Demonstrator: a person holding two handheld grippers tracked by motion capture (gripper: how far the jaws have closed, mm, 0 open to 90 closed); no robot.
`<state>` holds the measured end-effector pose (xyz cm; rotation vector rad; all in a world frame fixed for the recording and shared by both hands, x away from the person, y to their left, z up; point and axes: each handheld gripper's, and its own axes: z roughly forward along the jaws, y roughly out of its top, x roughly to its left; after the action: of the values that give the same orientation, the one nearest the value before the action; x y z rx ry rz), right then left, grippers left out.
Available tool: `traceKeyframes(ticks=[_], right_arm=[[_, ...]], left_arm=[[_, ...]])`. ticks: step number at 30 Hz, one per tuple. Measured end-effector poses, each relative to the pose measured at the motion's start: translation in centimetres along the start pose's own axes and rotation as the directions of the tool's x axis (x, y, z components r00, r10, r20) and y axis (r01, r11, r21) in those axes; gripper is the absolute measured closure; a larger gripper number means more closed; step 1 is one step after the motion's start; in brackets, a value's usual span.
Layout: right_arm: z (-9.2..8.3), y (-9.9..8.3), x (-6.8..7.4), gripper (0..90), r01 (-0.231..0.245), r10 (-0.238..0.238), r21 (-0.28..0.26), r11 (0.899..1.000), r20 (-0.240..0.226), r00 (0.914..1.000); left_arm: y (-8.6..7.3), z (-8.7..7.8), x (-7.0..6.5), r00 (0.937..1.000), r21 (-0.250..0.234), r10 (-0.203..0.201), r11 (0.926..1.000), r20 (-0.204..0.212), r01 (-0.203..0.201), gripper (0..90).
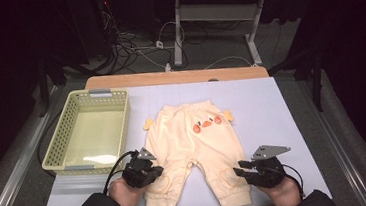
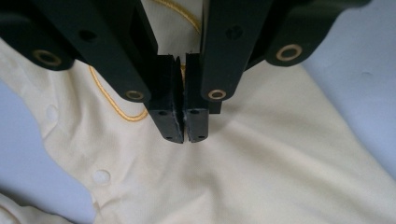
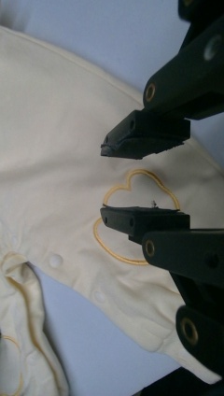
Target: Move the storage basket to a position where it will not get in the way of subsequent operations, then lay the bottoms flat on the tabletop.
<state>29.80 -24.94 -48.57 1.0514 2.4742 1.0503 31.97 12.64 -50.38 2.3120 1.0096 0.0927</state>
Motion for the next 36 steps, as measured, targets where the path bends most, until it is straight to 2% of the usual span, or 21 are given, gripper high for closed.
traceKeyframes(ticks=[4,7,11,13,19,30,36], right_arm=[[-0.4,-0.1,-0.2,57.2,-0.021,0.021,-0.068,0.997,0.004,0.9998],[-0.5,-0.2,-0.3,52.0,-0.028,0.029,-0.101,0.994,0.012,0.9995],[-0.6,-0.2,-0.3,48.5,-0.037,0.040,-0.124,0.992,0.024,0.9989],[-0.7,-0.3,-0.4,46.8,-0.044,0.047,-0.131,0.990,0.026,0.9985],[-0.7,-0.3,-0.5,43.4,-0.049,0.056,-0.147,0.988,0.043,0.9975],[-0.8,-0.3,-0.5,42.9,-0.046,0.054,-0.159,0.986,0.048,0.9974],[-1.0,-0.4,-0.4,42.9,-0.025,0.034,-0.179,0.984,0.049,0.9982]], left_arm=[[0.0,-0.2,-0.1,1.0000,0.010,0.007,0.9999,0.007,-0.007,85.3],[-0.3,-0.4,-0.1,0.9999,-0.015,0.006,0.9999,0.013,-0.006,84.6],[-0.4,-0.8,0.0,0.9998,-0.055,0.000,0.9985,0.021,0.001,69.7],[-0.4,-0.9,0.0,0.9999,-0.074,-0.008,0.9972,0.009,0.008,62.8],[-0.5,-1.1,0.2,0.9997,-0.091,-0.023,0.9956,-0.006,0.023,52.9],[-0.4,-1.1,0.2,0.9996,-0.086,-0.016,0.9962,-0.024,0.014,50.7],[-0.4,-1.2,0.0,0.9996,-0.108,-0.019,0.9940,-0.019,0.017,48.8]])
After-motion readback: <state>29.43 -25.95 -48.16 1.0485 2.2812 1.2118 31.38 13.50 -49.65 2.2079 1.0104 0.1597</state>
